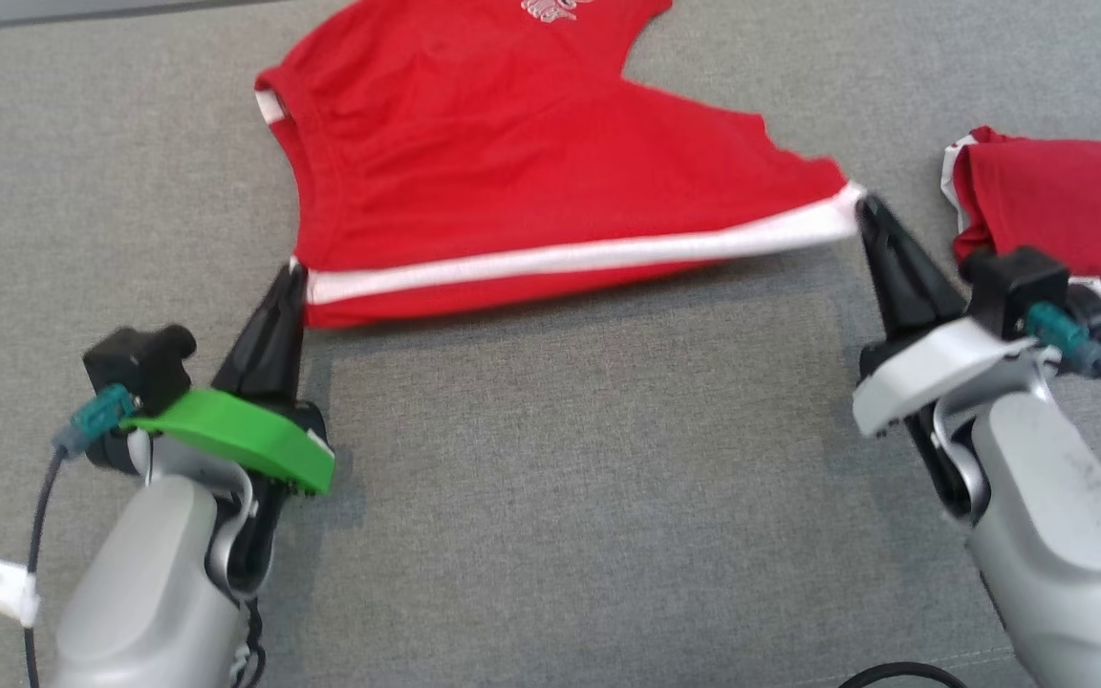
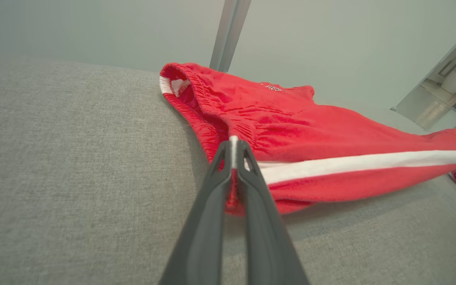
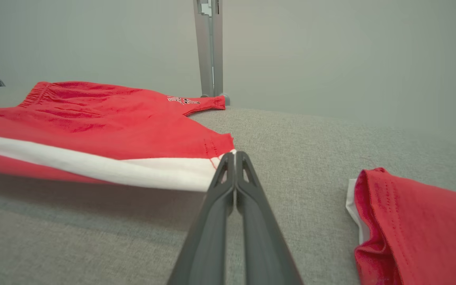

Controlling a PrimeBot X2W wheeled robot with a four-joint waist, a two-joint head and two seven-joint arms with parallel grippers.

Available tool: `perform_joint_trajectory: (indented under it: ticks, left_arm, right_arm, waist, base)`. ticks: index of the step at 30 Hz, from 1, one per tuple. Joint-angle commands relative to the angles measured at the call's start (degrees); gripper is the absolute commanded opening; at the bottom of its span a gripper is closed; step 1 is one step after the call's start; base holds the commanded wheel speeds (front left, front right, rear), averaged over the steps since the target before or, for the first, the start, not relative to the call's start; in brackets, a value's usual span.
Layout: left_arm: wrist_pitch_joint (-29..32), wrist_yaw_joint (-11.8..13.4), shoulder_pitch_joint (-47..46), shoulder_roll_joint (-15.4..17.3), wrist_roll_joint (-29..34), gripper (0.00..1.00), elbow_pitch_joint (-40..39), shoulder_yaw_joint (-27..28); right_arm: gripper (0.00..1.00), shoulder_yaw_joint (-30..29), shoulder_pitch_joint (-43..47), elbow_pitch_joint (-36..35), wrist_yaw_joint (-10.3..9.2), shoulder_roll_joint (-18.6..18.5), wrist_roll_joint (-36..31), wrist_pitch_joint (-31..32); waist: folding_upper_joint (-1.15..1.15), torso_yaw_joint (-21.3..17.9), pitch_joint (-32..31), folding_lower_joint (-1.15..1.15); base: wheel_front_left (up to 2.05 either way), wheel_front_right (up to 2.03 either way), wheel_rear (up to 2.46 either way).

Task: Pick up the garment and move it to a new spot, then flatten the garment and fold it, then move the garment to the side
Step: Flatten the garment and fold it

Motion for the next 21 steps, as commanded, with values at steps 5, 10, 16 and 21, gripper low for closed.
perform_joint_trajectory:
  ticks: [5, 10, 16, 21]
  left_arm:
    - [0.03, 0.21, 10.99, -2.1, 1.22, 0.0, -0.87, 4.56]
    - [0.02, 0.21, 20.41, -3.73, 2.89, 0.0, -1.23, 7.23]
    - [0.02, 0.22, 28.76, -5.6, 3.33, 0.0, -2.06, 10.43]
    - [0.01, 0.23, 34.96, -6.95, 3.88, 0.0, -2.97, 13.11]
  right_arm:
    - [0.0, 1.43, 10.81, 0.77, -0.15, -0.09, 2.19, -0.15]
    - [0.0, 2.29, 18.56, 1.78, -0.15, 1.27, 3.05, -0.15]
    - [0.0, 4.04, 25.84, 1.59, -0.15, 1.4, 4.02, -0.15]
    - [0.0, 5.77, 30.76, 0.47, -0.16, 0.28, 5.05, -0.15]
  waist:
    - [0.0, 0.5, -11.49, 0.0]
    - [0.0, -0.11, -18.33, 0.0]
    - [0.0, 0.29, -23.05, 0.0]
    - [0.0, 0.8, -25.16, 0.0]
  base:
    - [0.0, 0.0, 0.0]
    - [0.0, 0.0, 0.0]
    - [0.0, 0.0, 0.0]
    - [0.0, 0.0, 0.0]
